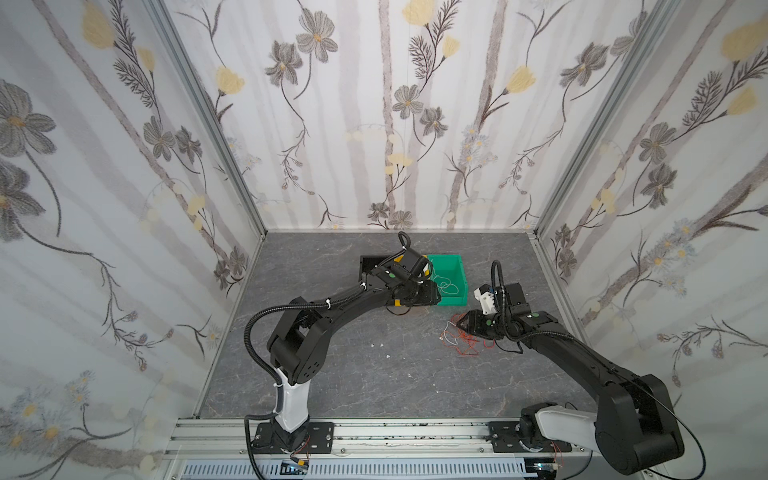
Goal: Untangle the cables
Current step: 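Move the left gripper back toward the tangle while right grasps the orange wire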
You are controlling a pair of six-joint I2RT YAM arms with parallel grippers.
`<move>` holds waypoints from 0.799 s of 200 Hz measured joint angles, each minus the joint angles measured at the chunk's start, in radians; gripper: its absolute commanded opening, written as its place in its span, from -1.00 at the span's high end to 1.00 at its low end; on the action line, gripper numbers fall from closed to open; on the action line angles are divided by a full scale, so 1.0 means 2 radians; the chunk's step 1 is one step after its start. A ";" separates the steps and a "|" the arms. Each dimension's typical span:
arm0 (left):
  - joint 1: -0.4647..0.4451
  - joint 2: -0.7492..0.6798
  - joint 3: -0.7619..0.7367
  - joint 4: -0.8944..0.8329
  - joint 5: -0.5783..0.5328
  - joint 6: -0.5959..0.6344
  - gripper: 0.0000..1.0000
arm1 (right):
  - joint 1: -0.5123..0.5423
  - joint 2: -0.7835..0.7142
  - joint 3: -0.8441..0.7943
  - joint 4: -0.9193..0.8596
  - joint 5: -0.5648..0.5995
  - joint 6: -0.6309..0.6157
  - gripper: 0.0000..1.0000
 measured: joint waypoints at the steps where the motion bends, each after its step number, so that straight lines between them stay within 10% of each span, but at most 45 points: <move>1: 0.000 -0.001 -0.002 0.001 0.000 -0.001 -0.19 | 0.000 0.000 0.000 0.000 0.001 0.000 0.14; 160: -0.010 -0.076 -0.181 0.141 0.012 -0.048 -0.18 | 0.113 0.046 -0.032 -0.025 0.107 0.022 0.24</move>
